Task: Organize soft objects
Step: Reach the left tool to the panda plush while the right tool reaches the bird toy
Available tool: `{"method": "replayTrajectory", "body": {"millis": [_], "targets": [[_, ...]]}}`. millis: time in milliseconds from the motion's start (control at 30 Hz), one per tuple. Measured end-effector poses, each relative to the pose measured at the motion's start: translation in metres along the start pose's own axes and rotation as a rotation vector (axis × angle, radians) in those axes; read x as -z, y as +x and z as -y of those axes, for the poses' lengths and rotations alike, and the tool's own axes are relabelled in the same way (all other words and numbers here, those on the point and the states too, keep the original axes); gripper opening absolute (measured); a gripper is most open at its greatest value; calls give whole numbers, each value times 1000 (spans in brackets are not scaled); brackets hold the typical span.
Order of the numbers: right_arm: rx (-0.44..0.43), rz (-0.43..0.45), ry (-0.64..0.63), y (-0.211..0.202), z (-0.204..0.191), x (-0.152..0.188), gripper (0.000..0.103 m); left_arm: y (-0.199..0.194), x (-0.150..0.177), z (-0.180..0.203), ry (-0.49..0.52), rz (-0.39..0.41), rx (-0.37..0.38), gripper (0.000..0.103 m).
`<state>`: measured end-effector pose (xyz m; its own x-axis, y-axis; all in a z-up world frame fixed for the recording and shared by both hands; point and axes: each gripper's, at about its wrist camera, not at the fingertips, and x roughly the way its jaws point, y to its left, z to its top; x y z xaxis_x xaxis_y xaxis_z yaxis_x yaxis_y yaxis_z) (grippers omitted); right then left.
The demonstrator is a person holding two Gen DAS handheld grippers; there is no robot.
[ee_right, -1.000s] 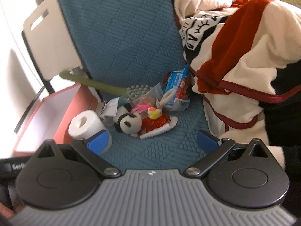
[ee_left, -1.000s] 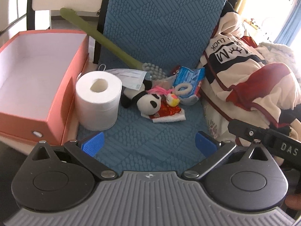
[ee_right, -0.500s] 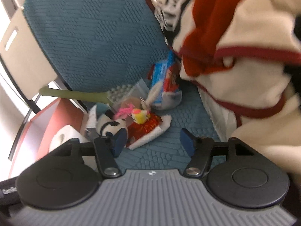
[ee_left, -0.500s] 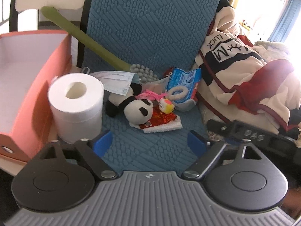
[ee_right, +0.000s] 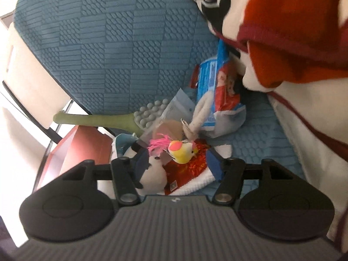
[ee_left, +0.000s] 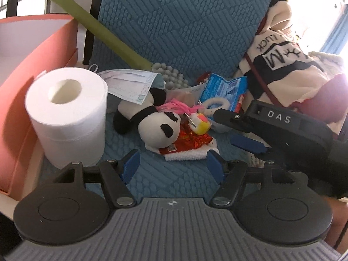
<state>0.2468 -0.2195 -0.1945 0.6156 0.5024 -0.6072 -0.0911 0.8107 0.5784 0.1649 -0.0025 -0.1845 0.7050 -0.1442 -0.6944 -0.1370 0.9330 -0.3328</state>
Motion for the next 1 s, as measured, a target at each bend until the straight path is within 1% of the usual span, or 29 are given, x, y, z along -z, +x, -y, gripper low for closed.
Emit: {"method": "replayTrajectory", "body": {"millis": [133,300,433,533,600,700,867,933,967,1000], "targets": [[-24,-39,18,17,5,-6,55,16,-3,8,-6,13,-16,73],[-6,-80,11,35,7,-13,55,35,-7,18,14,34,-81,74],[-40,-139,29,49,9,-16,56,48,-7,22,23,54,-135,74],[-33,-150,21,55,10,-17,55,56,-8,22,33,89,-176,74],[-32,-153,26,57,13,-18,55,62,-10,21,36,88,-185,74],[-46,-155,49,57,19,-18,55,68,-10,19,37,86,-224,74],[-48,-151,35,56,20,-17,55,74,-11,13,52,96,-233,72],[-48,-148,33,56,19,-16,54,75,-12,8,33,94,-205,68],[-47,-148,30,56,19,-15,54,76,-12,9,33,94,-203,65],[-46,-147,23,56,18,-15,54,77,-12,9,40,95,-204,64]]}}
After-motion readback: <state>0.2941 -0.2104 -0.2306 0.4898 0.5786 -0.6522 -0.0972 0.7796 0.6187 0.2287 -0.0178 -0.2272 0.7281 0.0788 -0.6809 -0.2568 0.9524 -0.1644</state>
